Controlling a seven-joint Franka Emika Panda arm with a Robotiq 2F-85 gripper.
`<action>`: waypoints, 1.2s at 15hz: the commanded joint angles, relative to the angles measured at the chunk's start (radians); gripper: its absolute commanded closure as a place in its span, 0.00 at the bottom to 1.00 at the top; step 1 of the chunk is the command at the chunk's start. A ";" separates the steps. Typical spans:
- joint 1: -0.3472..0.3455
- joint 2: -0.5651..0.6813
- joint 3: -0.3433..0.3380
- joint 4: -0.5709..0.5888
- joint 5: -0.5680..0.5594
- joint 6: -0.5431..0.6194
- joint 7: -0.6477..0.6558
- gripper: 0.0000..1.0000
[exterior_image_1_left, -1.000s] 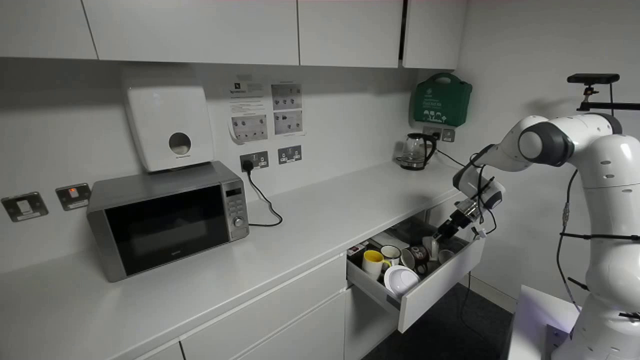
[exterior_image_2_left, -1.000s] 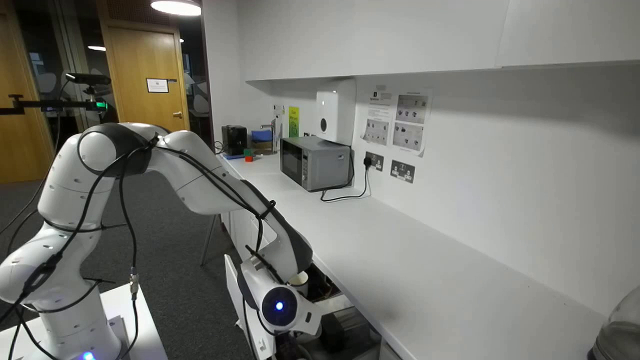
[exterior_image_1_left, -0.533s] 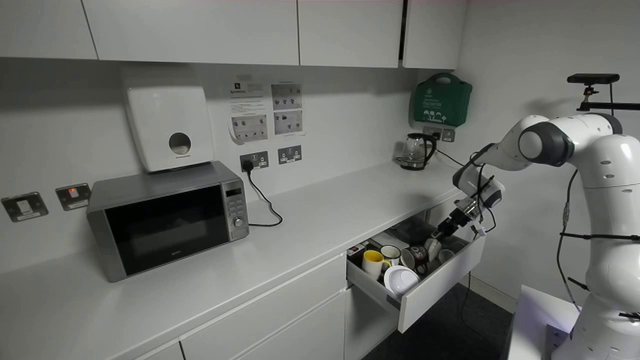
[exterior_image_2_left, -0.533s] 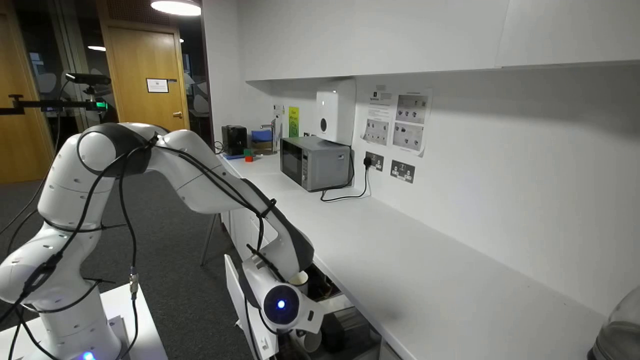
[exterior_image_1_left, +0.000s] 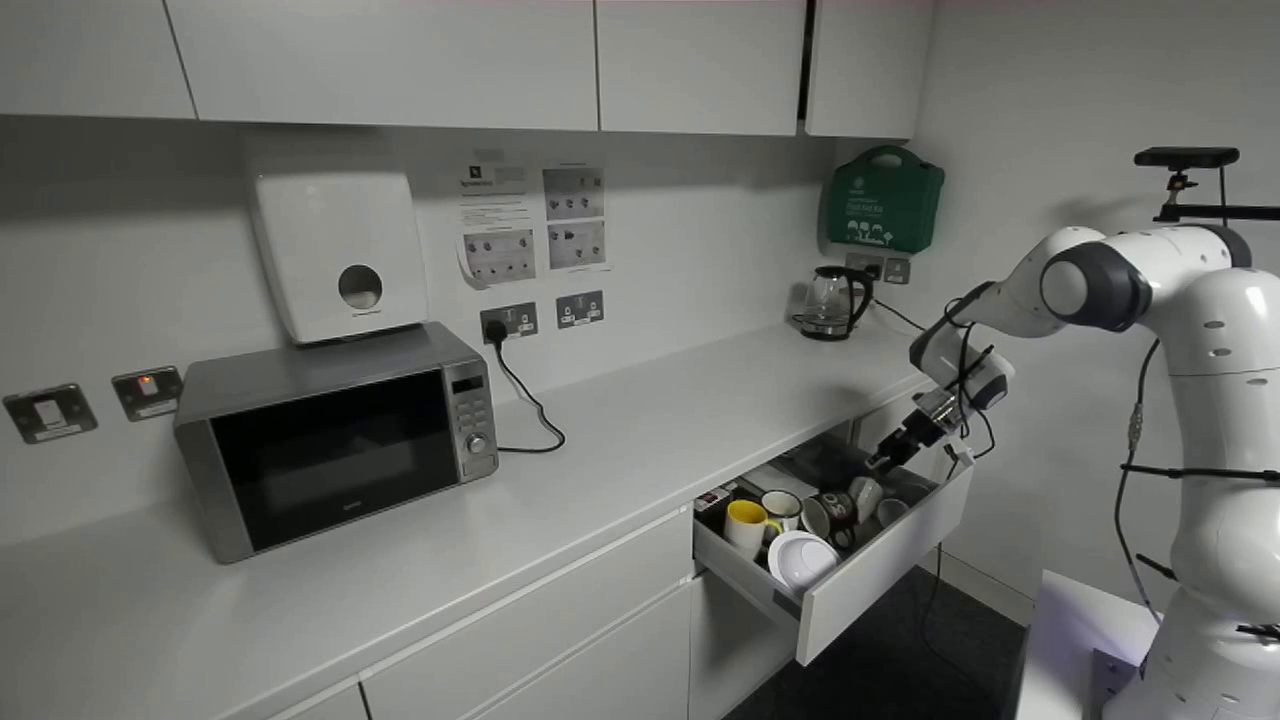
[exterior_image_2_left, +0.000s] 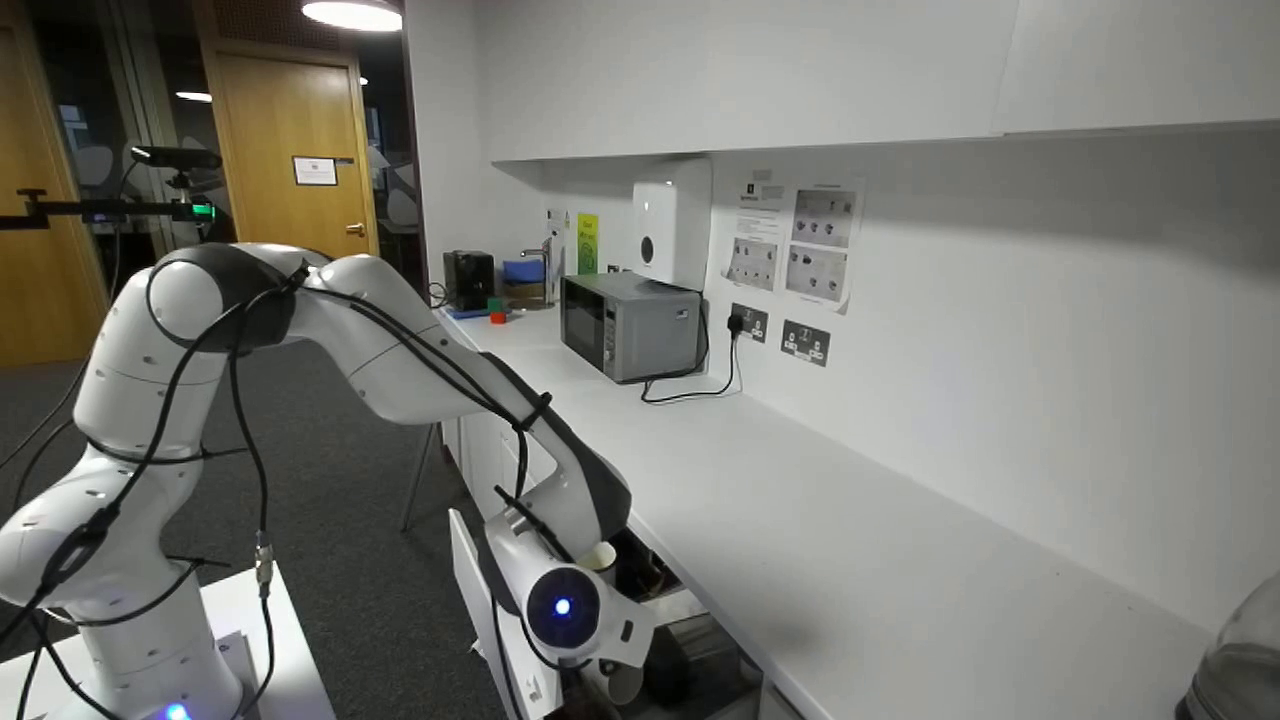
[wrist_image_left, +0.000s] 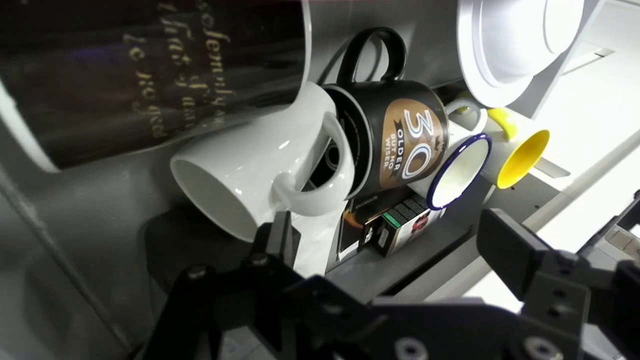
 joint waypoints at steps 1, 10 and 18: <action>-0.022 -0.040 -0.019 0.007 0.009 0.029 0.015 0.00; -0.027 -0.163 -0.070 -0.011 0.059 0.367 -0.005 0.00; 0.019 -0.325 -0.049 -0.105 0.039 0.609 -0.066 0.00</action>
